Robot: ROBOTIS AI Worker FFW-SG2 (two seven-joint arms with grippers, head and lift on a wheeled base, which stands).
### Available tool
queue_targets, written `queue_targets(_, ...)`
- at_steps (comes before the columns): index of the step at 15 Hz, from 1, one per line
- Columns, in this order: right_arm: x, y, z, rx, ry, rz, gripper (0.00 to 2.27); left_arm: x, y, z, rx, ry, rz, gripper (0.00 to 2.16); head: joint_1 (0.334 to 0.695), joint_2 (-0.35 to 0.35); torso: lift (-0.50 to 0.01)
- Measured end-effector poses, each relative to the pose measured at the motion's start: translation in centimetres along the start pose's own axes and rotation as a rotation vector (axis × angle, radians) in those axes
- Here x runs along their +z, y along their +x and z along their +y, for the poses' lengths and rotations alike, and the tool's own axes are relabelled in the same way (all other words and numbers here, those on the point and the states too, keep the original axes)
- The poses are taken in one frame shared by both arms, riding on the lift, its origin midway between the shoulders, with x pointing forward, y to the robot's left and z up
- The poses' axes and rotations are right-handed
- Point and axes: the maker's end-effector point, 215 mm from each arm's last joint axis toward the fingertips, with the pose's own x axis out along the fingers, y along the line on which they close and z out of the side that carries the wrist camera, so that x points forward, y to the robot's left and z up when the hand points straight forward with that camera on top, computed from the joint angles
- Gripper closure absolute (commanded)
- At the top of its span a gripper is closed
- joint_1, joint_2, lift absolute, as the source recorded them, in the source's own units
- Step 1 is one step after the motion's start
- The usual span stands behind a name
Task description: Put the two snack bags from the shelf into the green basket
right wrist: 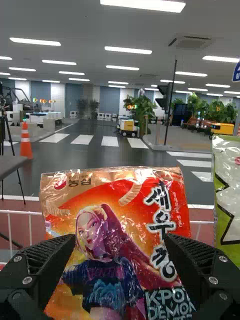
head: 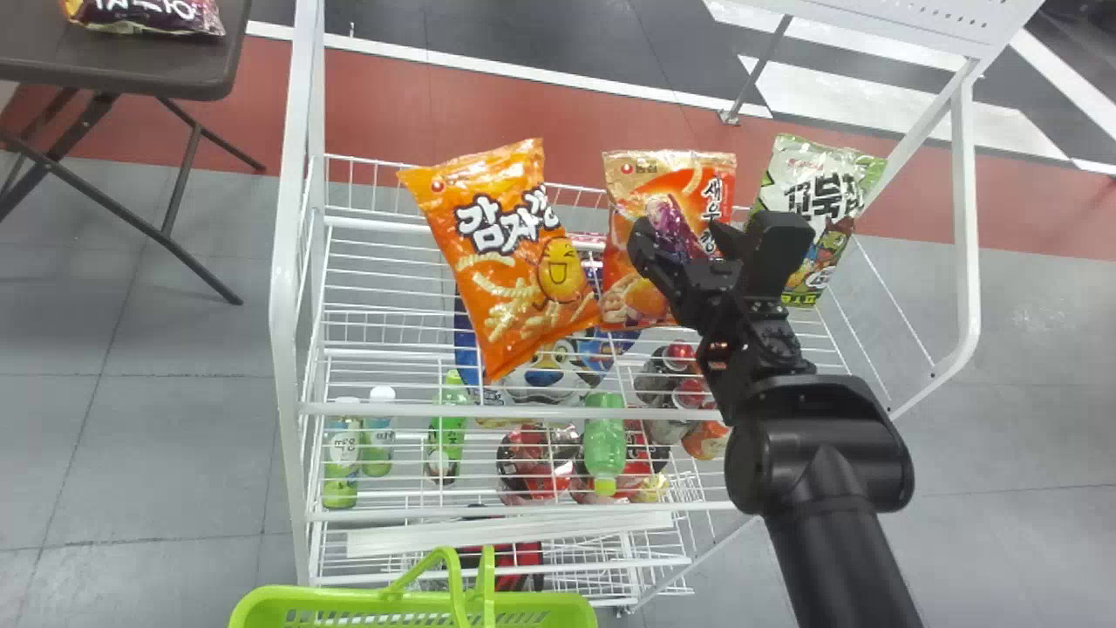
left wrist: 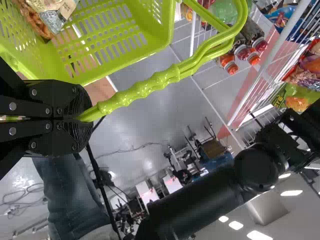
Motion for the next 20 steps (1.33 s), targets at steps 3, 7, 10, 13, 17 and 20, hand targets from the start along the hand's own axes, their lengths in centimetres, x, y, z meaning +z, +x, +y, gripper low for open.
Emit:
queue_targets(3, -1.5, 1.1, 0.6, 0.013, -0.003, 0.055, 0.54, 0.1, 0.0, 0.1, 0.002, 0.001, -0.001, 1.66, 0.695, -0.35, -0.011)
queue_targets(7, -3.3, 1.4, 1.6, 0.04, -0.011, 0.109, 2.05, 0.3, 0.1, 0.2, 0.002, 0.0, -0.006, 1.66, 0.695, -0.35, -0.011)
queue_targets(10, -2.8, 0.8, 1.3, -0.001, -0.014, 0.084, 2.24, 0.4, 0.1, 0.2, 0.001, -0.002, -0.01, 1.66, 0.695, -0.35, -0.011)
queue_targets(13, -1.0, -0.3, 0.2, -0.051, -0.015, 0.021, 2.24, 0.5, 0.1, 0.1, 0.0, -0.001, -0.013, 1.66, 0.695, -0.35, -0.011)
queue_targets(17, 2.1, -3.4, -0.9, -0.07, 0.004, -0.052, 2.24, 0.5, 0.2, -0.1, -0.003, 0.0, -0.014, 1.66, 0.695, -0.35, -0.011)
queue_targets(20, 4.9, -7.8, -1.3, -0.066, 0.03, -0.093, 2.24, 0.5, 0.2, -0.3, -0.005, 0.002, -0.017, 1.66, 0.695, -0.35, -0.011)
